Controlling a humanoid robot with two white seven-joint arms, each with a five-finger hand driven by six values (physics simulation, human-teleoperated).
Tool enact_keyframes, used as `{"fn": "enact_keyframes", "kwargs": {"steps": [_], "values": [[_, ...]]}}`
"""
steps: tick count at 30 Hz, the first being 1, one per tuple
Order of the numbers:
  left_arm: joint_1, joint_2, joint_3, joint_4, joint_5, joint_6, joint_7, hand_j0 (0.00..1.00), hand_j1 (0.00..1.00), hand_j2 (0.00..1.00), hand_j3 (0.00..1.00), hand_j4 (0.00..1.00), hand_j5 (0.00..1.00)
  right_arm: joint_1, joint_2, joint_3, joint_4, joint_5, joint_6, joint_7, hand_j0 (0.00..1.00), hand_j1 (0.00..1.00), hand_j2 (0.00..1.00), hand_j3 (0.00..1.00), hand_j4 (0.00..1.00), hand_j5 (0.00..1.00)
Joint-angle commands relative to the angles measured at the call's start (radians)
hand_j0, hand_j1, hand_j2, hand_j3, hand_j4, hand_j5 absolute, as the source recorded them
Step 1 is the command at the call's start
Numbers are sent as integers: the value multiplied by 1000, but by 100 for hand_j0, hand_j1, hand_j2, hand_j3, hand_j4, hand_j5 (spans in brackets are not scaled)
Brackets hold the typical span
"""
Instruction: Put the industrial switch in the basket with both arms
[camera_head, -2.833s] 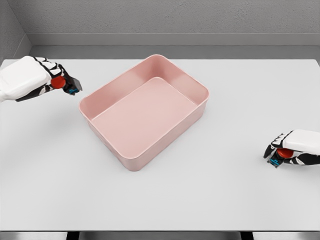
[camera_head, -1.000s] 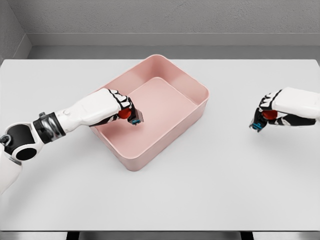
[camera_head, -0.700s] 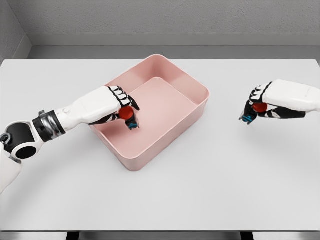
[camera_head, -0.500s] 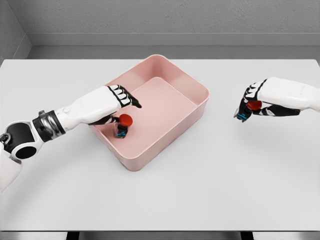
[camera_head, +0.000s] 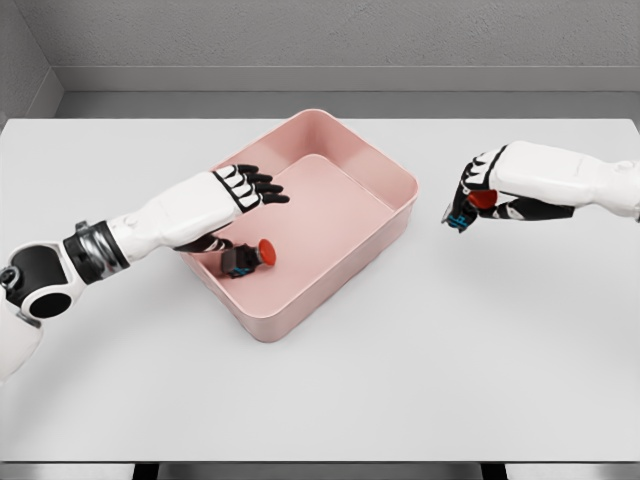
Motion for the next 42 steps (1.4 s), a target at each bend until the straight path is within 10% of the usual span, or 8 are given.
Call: {"fn": "enact_keyframes", "kwargs": {"steps": [1,6,42], "values": [[2,46,2,-42,38,1,1,100,100,100,100,100,100,0,21,6,-1,-7,3,11,48,48,48,48,48,48],[0,302,7,-204,121,1,-9,100,100,100,100,100,100,-26,36,14,-1,-7,3,11,48,48,48,48,48,48],[5,345,-1,-190,67,1,-2,100,100,100,100,100,100,-232,254,149,18,-3,3,72,48,48,48,48,48,48]]}}
